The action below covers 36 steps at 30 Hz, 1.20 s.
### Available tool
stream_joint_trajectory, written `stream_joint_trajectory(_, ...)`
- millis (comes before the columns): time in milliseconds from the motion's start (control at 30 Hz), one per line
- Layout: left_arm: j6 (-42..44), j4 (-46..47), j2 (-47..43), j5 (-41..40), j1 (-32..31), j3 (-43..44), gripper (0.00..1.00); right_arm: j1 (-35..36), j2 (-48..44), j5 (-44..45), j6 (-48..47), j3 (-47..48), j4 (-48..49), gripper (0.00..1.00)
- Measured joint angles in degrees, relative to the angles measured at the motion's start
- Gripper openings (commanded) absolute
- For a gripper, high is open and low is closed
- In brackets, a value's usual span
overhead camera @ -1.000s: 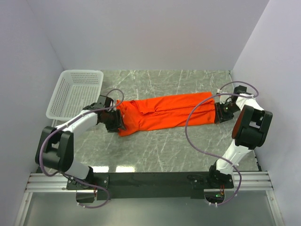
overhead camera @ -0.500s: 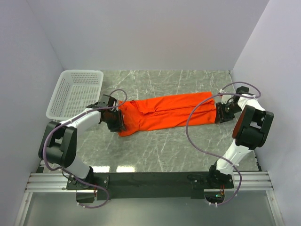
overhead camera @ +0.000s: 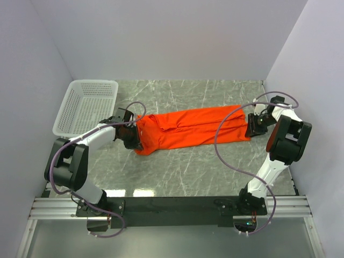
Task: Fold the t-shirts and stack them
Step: Fold the tshirt
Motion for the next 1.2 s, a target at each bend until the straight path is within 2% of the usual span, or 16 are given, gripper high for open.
stream_joint_trajectory(167,0.02,0.0,0.0,0.02,0.0,0.0,0.01,0.0,0.66,0.22,0.59,-0.02,0.07,0.34)
stream_joint_trajectory(267,0.09,-0.04,0.0,0.02,0.0,0.0,0.01,0.0,0.68,0.22,0.87,-0.07,0.07,0.18)
stream_joint_trajectory(300,0.13,-0.07,0.0,0.0,0.0,0.0,0.01,0.0,0.68,0.22,0.92,-0.07,0.09,0.07)
stream_joint_trajectory(367,0.2,-0.2,-0.02,-0.15,0.0,0.0,0.01,0.0,0.66,0.26,0.94,-0.13,0.17,0.0)
stream_joint_trajectory(567,1.7,-1.79,-0.37,-1.27,1.99,0.02,0.01,-0.79,-0.39,1.38,0.26,-1.38,0.09,0.0)
stream_joint_trajectory(767,3.85,-4.31,-2.84,-2.47,6.43,0.04,0.01,-4.81,-2.21,2.21,-2.51,-2.38,-0.87,0.0)
stream_joint_trajectory(1200,4.22,-9.68,-9.16,-3.65,6.78,0.07,0.01,-8.66,-3.72,1.2,-8.44,-4.76,-4.22,0.0)
